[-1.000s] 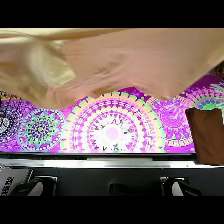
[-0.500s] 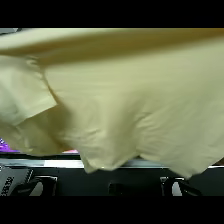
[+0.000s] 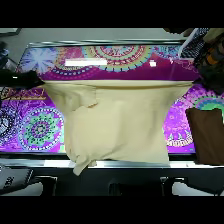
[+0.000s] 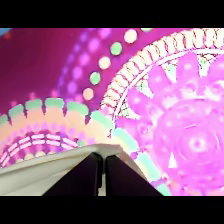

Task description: Fold the clothes and pants, and hang the long-sleeved shirts on hangers.

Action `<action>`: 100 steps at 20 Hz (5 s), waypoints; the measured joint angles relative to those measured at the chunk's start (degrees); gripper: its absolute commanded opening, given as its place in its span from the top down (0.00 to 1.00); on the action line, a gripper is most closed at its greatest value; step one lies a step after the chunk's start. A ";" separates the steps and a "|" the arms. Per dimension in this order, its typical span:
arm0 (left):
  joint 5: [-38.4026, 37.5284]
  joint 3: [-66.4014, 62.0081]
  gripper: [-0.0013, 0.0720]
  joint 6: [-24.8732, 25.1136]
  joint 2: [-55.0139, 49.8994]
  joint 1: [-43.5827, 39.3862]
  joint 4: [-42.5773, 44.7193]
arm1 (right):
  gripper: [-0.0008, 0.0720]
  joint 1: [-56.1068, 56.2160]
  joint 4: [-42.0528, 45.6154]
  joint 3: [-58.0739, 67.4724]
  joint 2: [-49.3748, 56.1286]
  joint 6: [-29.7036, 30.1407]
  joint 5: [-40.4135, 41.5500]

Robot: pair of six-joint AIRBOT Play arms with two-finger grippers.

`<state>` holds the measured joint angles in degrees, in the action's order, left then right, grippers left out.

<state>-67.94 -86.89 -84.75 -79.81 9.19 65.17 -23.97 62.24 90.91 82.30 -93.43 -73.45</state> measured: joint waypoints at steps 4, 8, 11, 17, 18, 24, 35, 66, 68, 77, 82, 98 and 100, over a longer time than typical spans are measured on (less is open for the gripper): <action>7.72 -2.84 0.96 3.58 -15.47 -2.12 -2.49 | 0.95 0.00 -7.91 -1.01 12.76 5.90 10.62; 11.54 -6.25 0.96 4.90 -22.51 -2.95 -3.76 | 0.95 0.00 -13.55 -1.07 17.49 11.47 18.16; 11.13 -7.17 0.96 5.25 -24.13 -3.10 -3.78 | 0.95 0.00 -14.29 -0.98 18.53 13.49 17.77; 1.64 -7.78 0.96 5.44 -24.90 -3.21 -1.99 | 0.95 -0.07 -8.41 -0.96 19.04 11.26 7.67; -0.26 -7.82 0.96 5.44 -24.90 -3.23 -1.81 | 0.95 -0.07 -7.15 -0.96 19.06 10.58 5.70; -12.52 -7.89 0.96 4.20 -24.94 -3.28 -1.25 | 0.95 -0.02 -2.19 -0.94 19.12 6.32 -4.87; -23.50 -6.40 0.96 -1.44 -25.70 -4.07 0.02 | 0.95 8.28 15.34 -0.98 19.23 -0.13 -10.54; -10.16 54.82 0.33 -10.40 20.06 7.28 -12.55 | 0.39 -10.49 -1.20 -19.71 -2.34 7.10 -12.48; -7.23 59.95 0.33 -11.89 21.86 5.01 -15.41 | 0.39 -10.47 -1.84 -20.72 -2.60 7.32 -12.74; 7.50 67.01 0.35 -20.92 22.18 -8.55 -19.23 | 0.41 -10.45 -2.95 -21.70 -3.58 7.32 -13.29; 12.48 67.38 0.96 -22.29 20.39 -11.61 -19.39 | 0.41 -10.45 -3.13 -21.75 -4.31 7.34 -12.90; 13.44 67.38 0.96 -20.46 20.04 -12.44 -18.73 | 0.23 -10.49 2.47 -35.69 -2.14 15.52 -14.60; 13.31 67.38 0.96 -20.28 20.04 -12.44 -18.64 | 0.23 -10.49 4.74 -38.77 -2.08 16.55 -13.29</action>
<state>-54.63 -19.51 -105.03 -59.77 -3.25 46.52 -34.46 66.98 52.14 80.23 -76.88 -86.74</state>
